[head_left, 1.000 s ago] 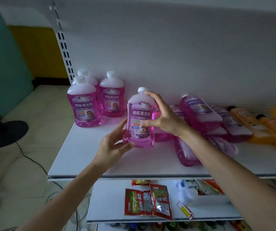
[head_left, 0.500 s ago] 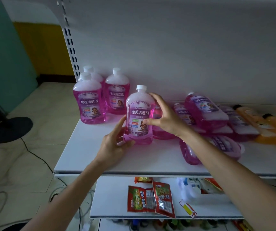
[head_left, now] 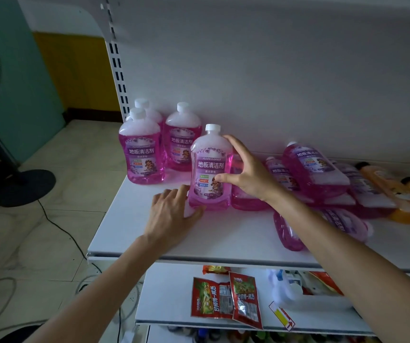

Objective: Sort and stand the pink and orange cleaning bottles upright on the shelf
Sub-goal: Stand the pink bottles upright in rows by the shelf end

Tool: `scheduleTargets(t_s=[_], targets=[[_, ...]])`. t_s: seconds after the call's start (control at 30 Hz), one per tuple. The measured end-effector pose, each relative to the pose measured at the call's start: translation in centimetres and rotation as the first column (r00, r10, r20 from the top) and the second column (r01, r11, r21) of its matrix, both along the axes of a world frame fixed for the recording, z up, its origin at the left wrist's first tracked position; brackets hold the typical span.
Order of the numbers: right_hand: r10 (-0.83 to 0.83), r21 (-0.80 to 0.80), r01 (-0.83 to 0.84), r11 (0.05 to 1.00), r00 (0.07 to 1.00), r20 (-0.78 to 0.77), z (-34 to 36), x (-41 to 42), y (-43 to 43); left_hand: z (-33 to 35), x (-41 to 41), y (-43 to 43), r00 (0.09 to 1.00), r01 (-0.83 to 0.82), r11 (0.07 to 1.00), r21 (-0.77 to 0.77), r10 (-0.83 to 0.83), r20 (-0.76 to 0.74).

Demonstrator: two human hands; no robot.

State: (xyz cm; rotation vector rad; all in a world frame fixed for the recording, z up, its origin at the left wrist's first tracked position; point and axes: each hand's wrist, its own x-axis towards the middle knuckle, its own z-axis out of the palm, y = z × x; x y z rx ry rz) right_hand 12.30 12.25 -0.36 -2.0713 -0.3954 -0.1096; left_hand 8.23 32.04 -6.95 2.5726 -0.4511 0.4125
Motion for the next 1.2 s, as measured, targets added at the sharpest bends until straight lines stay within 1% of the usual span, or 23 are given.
scheduleTargets(t_s=[0.07,0.1,0.3,0.5,0.63,0.8,0.9,1.03,1.13,1.2], targets=[[-0.007,0.011,0.007,1.000,0.999,0.033,-0.3,0.2,0.4,-0.1,0.4,0.9,0.997,-0.073,0.983,0.170,0.070,0.025],[-0.011,0.016,0.011,1.000,0.998,0.061,-0.4,0.3,0.7,-0.3,0.4,1.2,0.996,-0.094,0.973,0.210,0.093,0.015],[-0.047,-0.053,0.064,0.997,0.960,0.276,-0.9,1.3,3.2,-0.5,0.8,1.3,0.992,-0.126,0.974,0.190,0.129,-0.003],[-0.076,-0.094,0.115,0.989,0.937,0.340,-1.5,3.0,4.9,-0.4,0.8,1.3,0.992,-0.111,0.979,0.172,0.119,-0.033],[-0.113,-0.121,0.164,0.979,0.931,0.347,-1.7,3.5,5.6,-0.6,0.9,1.4,0.991,-0.123,0.976,0.178,0.129,-0.024],[-0.146,-0.227,0.247,0.942,0.911,0.385,-1.6,3.7,6.5,-0.5,0.7,1.3,0.991,-0.118,0.977,0.179,0.127,-0.036],[-0.153,-0.228,0.253,0.940,0.912,0.380,-1.4,3.4,6.7,-0.5,0.7,1.3,0.992,-0.113,0.977,0.180,0.122,-0.038],[-0.191,-0.222,0.272,0.936,0.925,0.328,-1.0,3.1,6.9,-0.5,0.5,1.3,0.993,-0.104,0.976,0.193,0.113,-0.033],[-0.225,-0.153,0.261,0.953,0.950,0.218,-1.0,3.3,5.7,-0.4,0.4,1.3,0.993,-0.101,0.979,0.175,0.110,-0.043],[-0.255,-0.162,0.286,0.945,0.949,0.188,-1.0,3.4,3.8,0.2,0.7,1.3,0.986,-0.129,0.977,0.172,0.145,-0.087]])
